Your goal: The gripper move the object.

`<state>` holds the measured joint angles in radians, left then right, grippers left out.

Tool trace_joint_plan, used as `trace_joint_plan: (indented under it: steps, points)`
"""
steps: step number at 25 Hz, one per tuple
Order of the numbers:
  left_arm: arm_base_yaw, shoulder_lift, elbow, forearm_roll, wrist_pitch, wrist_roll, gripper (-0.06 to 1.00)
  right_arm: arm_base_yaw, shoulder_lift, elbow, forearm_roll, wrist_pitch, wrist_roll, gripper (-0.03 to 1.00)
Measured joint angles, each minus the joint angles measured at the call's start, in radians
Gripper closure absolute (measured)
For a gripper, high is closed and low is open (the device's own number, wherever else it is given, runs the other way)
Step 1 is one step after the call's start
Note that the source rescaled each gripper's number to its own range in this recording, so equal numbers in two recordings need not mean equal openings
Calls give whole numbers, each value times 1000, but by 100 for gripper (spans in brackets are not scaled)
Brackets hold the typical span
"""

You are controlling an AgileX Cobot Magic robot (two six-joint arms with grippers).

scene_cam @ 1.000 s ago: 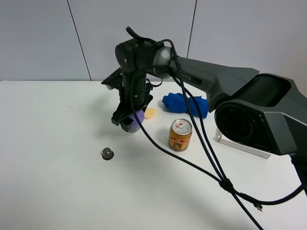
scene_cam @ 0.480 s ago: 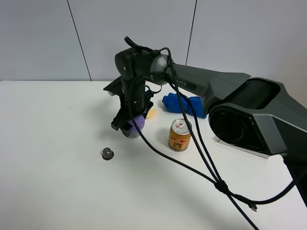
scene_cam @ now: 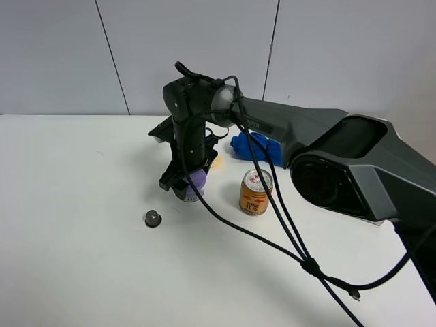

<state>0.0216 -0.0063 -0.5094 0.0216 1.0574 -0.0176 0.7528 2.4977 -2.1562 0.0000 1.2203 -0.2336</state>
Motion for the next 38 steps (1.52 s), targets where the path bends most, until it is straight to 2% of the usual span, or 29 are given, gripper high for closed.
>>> trace_joint_plan:
  steps: [6,7,8,10,11,12,14,19,23,29,35,38]
  points:
    - [0,0,0,0,0,0,-6,0,-2,0,0,0,8,94]
    - [0,0,0,0,0,0,-6,0,-2,0,0,0,8,90]
    - [0,0,0,0,0,0,-6,0,-3,0,0,0,9,72]
    - [0,0,0,0,0,0,-6,0,-9,0,0,-1,12,30]
    - [0,0,0,0,0,0,-6,0,-12,0,0,-1,17,17]
    - [0,0,0,0,0,0,-6,0,-15,0,0,-1,22,8]
    - [0,0,0,0,0,0,-6,0,-18,0,0,-2,29,1]
    - [0,0,0,0,0,0,-6,0,-65,0,17,-2,35,-3]
    - [0,0,0,0,0,0,-6,0,-192,0,68,-4,38,-3]
    - [0,0,0,0,0,0,-6,0,-388,0,82,-3,46,-3]
    - [0,0,0,0,0,0,-6,0,-491,0,-20,-1,116,15]
    - [0,0,0,0,0,0,-6,0,-516,1,-38,-1,133,17]
